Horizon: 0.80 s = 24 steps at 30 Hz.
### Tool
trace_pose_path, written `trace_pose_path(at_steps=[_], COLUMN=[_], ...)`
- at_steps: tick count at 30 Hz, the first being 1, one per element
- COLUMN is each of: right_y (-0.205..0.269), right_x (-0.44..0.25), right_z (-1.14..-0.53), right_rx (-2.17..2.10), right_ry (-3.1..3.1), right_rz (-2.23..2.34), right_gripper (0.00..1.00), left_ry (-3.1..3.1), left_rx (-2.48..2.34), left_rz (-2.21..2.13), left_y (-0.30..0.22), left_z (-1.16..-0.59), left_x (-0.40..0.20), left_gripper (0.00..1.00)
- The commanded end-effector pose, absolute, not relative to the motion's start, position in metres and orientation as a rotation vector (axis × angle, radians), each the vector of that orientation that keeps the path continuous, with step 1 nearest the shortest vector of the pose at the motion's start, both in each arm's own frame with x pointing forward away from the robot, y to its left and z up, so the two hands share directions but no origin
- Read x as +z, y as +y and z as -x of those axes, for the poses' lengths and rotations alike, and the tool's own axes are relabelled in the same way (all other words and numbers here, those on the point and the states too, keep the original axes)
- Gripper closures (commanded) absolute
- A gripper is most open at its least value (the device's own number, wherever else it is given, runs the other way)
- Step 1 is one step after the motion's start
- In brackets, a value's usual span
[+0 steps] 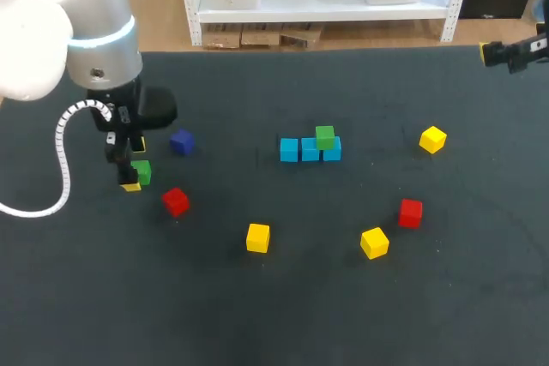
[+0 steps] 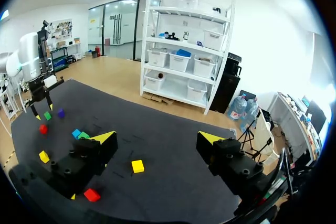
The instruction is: Place the blue cubes, place green cubes on the blue cubes, place the yellow cubes on the green cubes, then place the red cubes on the yellow cubes, and place purple cube on the red cubes.
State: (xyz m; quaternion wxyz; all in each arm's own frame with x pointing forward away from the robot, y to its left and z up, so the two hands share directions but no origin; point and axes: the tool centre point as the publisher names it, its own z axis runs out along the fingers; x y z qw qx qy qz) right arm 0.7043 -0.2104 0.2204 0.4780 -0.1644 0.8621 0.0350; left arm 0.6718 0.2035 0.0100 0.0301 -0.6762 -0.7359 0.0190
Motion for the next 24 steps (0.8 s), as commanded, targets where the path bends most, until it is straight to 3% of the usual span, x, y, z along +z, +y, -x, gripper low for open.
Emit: trace_pose_path(at_steps=[1,10,12,16,21,24], right_y=[-0.211,-0.211,-0.211,-0.211,-0.211,-0.211], right_x=[0.216,0.216,0.216,0.216,0.216,0.216], right_z=[-0.706,-0.706,-0.706,-0.706,-0.706,-0.706], right_rx=[0.1,0.1,0.1,0.1,0.1,0.1], right_ry=[2.063,2.063,2.063,2.063,2.063,2.063], right_rz=[0.399,0.399,0.399,0.399,0.399,0.399], right_gripper=[0.0,0.0,0.0,0.0,0.0,0.0], left_ry=[-2.264,-2.244,-2.234,-2.235,-2.244,-2.246], left_rx=[0.079,0.091,0.091,0.093,0.092,0.09], left_rz=[2.096,2.128,2.132,2.132,2.135,2.134], left_y=[0.206,0.207,0.206,0.206,0.206,0.206], left_z=[-0.67,-0.672,-0.673,-0.675,-0.676,-0.677], left_x=[0.005,-0.003,-0.005,-0.007,-0.005,-0.005], left_gripper=[0.0,0.0,0.06,0.09,0.22,0.45])
